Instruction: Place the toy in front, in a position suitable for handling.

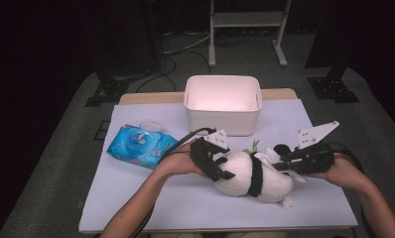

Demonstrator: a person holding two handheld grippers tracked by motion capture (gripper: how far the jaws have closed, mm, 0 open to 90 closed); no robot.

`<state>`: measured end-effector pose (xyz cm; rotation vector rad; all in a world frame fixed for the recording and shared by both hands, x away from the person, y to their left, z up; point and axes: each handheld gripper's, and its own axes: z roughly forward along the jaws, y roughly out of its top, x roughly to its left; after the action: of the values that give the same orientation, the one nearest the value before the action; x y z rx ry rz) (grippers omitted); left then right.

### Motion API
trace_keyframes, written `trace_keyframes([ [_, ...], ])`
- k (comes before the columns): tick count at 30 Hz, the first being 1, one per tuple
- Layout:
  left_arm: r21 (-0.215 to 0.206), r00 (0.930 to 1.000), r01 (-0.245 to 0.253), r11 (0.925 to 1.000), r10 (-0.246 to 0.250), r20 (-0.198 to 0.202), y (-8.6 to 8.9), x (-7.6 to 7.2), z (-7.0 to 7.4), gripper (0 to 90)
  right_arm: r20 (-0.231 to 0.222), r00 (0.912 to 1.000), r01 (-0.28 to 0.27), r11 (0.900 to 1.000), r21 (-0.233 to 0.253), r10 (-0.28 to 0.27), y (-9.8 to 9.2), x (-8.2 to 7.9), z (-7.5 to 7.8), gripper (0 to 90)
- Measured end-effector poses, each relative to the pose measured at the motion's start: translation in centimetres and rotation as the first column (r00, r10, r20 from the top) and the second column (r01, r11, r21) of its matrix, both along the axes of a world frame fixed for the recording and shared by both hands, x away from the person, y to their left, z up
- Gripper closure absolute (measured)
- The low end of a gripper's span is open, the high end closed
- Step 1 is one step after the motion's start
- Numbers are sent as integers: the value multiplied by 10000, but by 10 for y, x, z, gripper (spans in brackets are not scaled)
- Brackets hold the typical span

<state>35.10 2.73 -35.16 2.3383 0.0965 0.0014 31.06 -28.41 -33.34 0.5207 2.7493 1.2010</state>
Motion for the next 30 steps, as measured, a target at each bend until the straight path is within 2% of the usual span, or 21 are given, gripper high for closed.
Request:
trace_keyframes([
  [7, 0, 9986, -23, 10000, 23, -538, 1, 3, -12, 73, -140, 9999, 23, 9997, 251, -20, -6, 0, -4, 773],
  [9, -23, 9962, -13, 10000, 11, -866, -1, 5, -18, 60, -199, 9998, 18, 9994, 333, -11, -6, -1, -5, 772],
  [12, -19, 9950, -51, 10000, 49, -1000, -4, 4, -26, 65, -120, 9999, -38, 9996, 265, 41, -5, -1, -5, 773],
  [14, -104, 9949, -146, 9998, 134, -1000, -5, 3, -29, 121, -73, 9999, -100, 9998, 161, 101, -2, -1, -5, 775],
  [21, -224, 9912, -474, 9986, 442, -1250, 6, 5, -25, 266, 130, 9998, -135, 9999, 78, 134, 6, 3, -1, 774],
  [25, -305, 9874, -703, 9971, 653, -1440, 13, 6, -22, 271, 506, 9982, -317, 9993, -183, 326, 16, 6, 7, 774],
  [30, -194, 9881, -783, 9967, 750, -1341, 24, 4, -12, 286, 556, 9952, -780, 9960, -442, 804, 39, 13, 14, 774],
])
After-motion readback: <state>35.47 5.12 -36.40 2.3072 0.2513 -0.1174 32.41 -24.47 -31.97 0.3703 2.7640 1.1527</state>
